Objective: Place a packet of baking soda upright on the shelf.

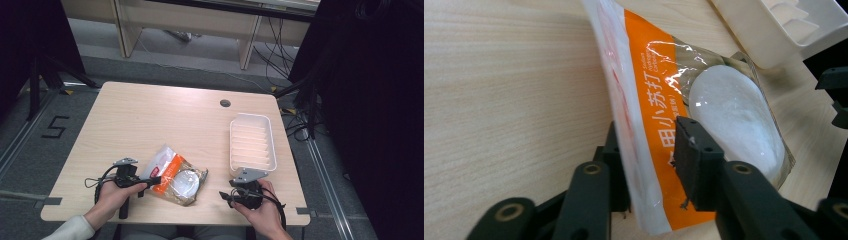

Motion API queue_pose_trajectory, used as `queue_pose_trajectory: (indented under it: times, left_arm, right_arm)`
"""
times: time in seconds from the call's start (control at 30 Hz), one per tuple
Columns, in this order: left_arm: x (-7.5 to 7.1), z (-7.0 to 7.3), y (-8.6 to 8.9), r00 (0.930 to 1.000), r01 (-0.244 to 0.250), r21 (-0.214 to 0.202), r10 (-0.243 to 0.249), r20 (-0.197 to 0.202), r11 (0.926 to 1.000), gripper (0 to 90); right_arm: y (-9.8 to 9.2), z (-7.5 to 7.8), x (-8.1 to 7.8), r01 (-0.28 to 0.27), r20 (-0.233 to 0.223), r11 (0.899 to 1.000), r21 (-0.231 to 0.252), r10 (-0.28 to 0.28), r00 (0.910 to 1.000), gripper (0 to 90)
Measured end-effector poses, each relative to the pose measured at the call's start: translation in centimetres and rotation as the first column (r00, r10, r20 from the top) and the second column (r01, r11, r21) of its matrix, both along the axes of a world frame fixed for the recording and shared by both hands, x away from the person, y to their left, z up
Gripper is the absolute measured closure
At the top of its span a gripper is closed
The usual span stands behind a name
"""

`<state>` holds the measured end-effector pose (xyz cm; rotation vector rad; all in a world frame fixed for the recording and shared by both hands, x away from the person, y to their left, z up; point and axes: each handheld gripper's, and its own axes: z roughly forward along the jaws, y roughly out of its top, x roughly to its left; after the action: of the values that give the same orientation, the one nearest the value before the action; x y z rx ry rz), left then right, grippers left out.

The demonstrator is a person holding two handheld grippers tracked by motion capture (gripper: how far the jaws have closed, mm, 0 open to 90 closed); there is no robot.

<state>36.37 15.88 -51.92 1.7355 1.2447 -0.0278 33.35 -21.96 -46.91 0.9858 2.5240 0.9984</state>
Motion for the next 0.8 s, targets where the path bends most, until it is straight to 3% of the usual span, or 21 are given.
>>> queue_pose_trajectory:
  times: [0.2,0.33,0.4,0.43,0.57,0.67,0.7,0.77,0.8]
  left_arm:
    - [0.2,0.3,0.0,0.9996,0.010,-0.014,-0.009,0.026,0.9999,88.3]
    - [0.2,1.3,0.1,0.9975,0.043,-0.035,-0.041,0.057,0.9985,89.0]
    - [0.1,1.7,0.1,0.9953,0.060,-0.054,-0.055,0.079,0.9968,89.1]
    - [0.0,2.0,0.0,0.9945,0.067,-0.056,-0.062,0.085,0.9962,89.1]
    - [-0.3,3.2,-0.4,0.9843,0.109,-0.025,-0.105,0.142,0.9937,89.2]
    - [-0.6,4.2,-0.7,0.9716,0.142,0.000,-0.139,0.191,0.9899,89.3]
    - [-0.6,4.2,-0.7,0.9716,0.142,0.000,-0.139,0.191,0.9899,89.3]
    - [-0.7,5.2,-0.9,0.9634,0.165,0.009,-0.163,0.213,0.9862,89.4]
    - [-0.8,5.6,-0.9,0.9602,0.175,0.015,-0.174,0.218,0.9844,89.4]
  right_arm:
    - [0.0,0.1,0.0,0.003,-0.010,1.000,0.000,-0.003,0.9999,45.5]
    - [0.0,0.1,0.0,-0.002,-0.010,1.000,-0.007,0.002,1.0000,45.5]
    - [0.1,-0.1,0.0,0.008,0.027,1.000,0.017,-0.008,0.9996,45.6]
    - [0.1,-0.1,0.0,0.008,0.023,1.000,0.014,-0.009,0.9997,45.6]
    - [0.0,0.0,0.0,0.007,0.018,1.000,0.008,-0.007,0.9998,45.5]
    - [-0.1,0.4,-0.1,-0.004,0.007,1.000,-0.006,0.004,1.0000,45.2]
    - [-0.1,0.4,-0.1,-0.004,0.007,1.000,-0.006,0.004,1.0000,45.2]
    - [0.0,0.3,0.0,0.000,0.041,1.000,0.003,0.000,0.9992,44.1]
    - [-0.1,0.6,-0.1,-0.012,0.022,1.000,-0.014,0.013,0.9997,43.8]
